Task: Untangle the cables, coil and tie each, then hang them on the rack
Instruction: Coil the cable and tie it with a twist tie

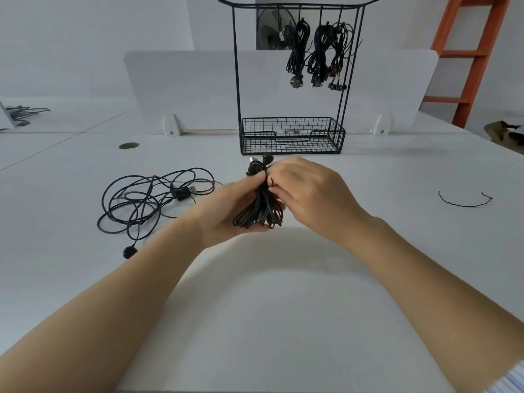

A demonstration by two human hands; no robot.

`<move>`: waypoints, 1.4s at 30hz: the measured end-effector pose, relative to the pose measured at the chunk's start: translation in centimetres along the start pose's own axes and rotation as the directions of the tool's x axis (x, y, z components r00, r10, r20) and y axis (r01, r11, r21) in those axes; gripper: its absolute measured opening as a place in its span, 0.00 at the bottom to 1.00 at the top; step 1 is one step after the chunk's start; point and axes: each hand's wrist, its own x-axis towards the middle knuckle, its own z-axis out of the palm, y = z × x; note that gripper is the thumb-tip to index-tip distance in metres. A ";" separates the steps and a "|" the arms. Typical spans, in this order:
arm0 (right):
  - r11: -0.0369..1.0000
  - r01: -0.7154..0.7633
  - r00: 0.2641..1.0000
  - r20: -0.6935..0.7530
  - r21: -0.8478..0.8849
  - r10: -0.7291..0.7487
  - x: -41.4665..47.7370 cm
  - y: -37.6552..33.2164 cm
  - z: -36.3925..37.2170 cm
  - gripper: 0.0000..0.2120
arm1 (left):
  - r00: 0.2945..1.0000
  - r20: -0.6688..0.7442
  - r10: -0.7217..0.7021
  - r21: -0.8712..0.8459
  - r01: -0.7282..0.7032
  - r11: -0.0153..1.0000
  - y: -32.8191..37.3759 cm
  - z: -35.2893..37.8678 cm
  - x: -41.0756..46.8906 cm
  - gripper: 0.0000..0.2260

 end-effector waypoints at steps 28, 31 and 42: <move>0.964 0.146 0.948 -0.247 -0.222 -0.200 0.2 0.0 -0.5 0.05 | 0.869 -0.293 0.398 0.076 -0.394 0.916 0.8 0.1 -0.2 0.10; 0.957 0.165 0.954 -0.209 -0.237 -0.216 0.1 0.3 -0.5 0.09 | 0.970 -0.129 0.205 -0.086 -0.217 0.972 0.5 -0.4 -0.3 0.18; 0.973 0.047 0.953 -0.281 -0.228 -0.111 -0.5 1.2 0.9 0.08 | 0.966 0.020 0.258 -0.190 -0.250 0.950 0.2 -0.6 0.0 0.28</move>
